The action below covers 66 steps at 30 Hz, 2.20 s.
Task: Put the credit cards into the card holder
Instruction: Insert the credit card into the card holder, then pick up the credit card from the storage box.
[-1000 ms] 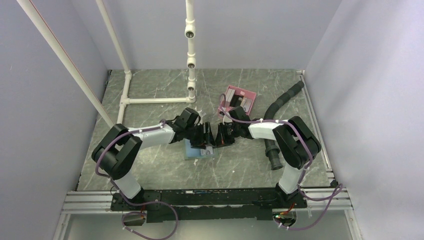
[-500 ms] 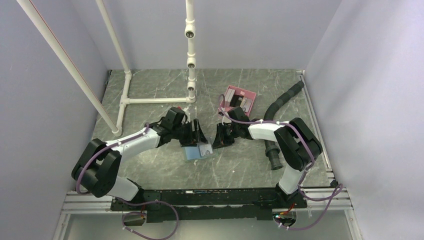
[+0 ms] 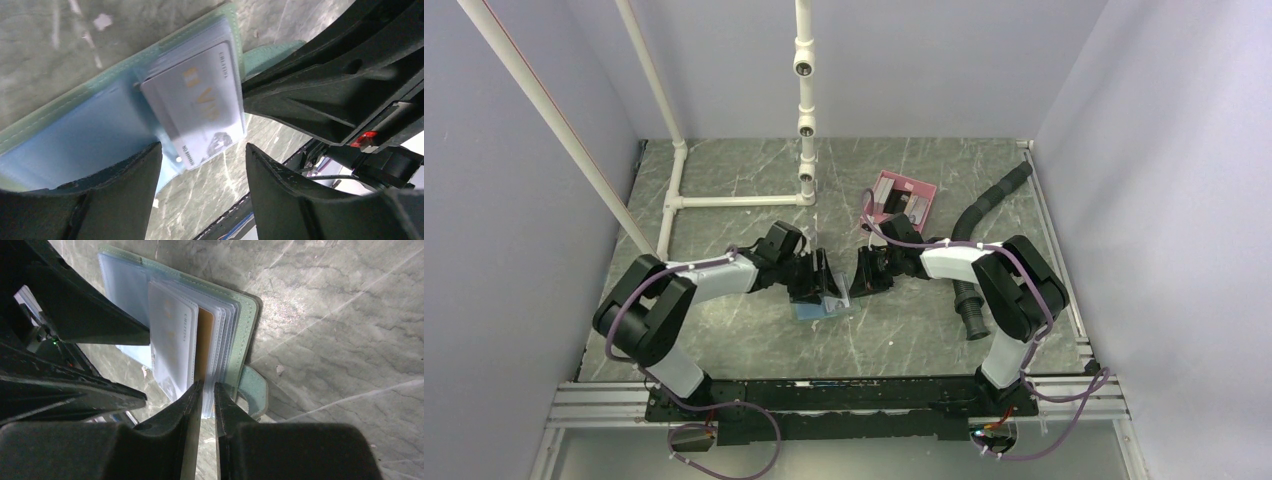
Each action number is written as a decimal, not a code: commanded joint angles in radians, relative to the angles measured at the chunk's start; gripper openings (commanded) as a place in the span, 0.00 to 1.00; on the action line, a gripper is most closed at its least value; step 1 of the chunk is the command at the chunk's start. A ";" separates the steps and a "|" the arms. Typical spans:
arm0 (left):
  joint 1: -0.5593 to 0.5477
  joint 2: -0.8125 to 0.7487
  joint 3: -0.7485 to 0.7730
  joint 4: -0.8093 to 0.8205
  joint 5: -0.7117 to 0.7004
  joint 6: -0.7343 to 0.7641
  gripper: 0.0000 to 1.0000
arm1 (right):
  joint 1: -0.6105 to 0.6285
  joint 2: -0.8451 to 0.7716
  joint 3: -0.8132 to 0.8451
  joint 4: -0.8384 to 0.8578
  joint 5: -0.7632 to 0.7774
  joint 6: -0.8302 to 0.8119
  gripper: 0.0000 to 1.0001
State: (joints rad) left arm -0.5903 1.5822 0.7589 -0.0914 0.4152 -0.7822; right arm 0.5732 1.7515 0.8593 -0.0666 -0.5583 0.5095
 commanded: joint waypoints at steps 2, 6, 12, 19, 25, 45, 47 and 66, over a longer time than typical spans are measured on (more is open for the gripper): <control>-0.044 0.047 0.084 0.077 0.044 -0.014 0.67 | 0.009 -0.018 0.013 0.018 0.000 0.007 0.18; -0.069 0.018 0.120 0.071 0.025 -0.015 0.67 | 0.015 -0.017 0.017 0.021 -0.001 0.014 0.18; -0.044 -0.040 0.077 -0.028 0.016 0.001 0.69 | 0.017 -0.032 0.035 -0.040 0.050 -0.006 0.18; 0.051 -0.214 -0.034 -0.147 -0.004 0.053 0.71 | 0.017 -0.122 0.144 -0.279 0.227 -0.081 0.31; 0.088 -0.320 -0.003 -0.240 -0.020 0.095 0.72 | 0.005 -0.179 0.262 -0.411 0.329 -0.109 0.38; 0.105 -0.415 -0.090 -0.168 0.081 0.059 0.72 | -0.332 0.139 0.482 0.017 0.234 0.182 0.83; 0.103 -0.418 -0.096 -0.164 0.083 0.058 0.72 | -0.338 0.178 0.489 0.055 0.225 0.199 0.73; 0.105 -0.421 -0.106 -0.154 0.092 0.060 0.72 | -0.361 0.315 0.544 0.158 0.173 0.277 0.47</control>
State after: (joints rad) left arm -0.4877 1.1797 0.6567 -0.2890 0.4843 -0.7212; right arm 0.2276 2.0460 1.3663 0.0109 -0.3534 0.7616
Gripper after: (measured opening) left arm 0.722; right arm 0.477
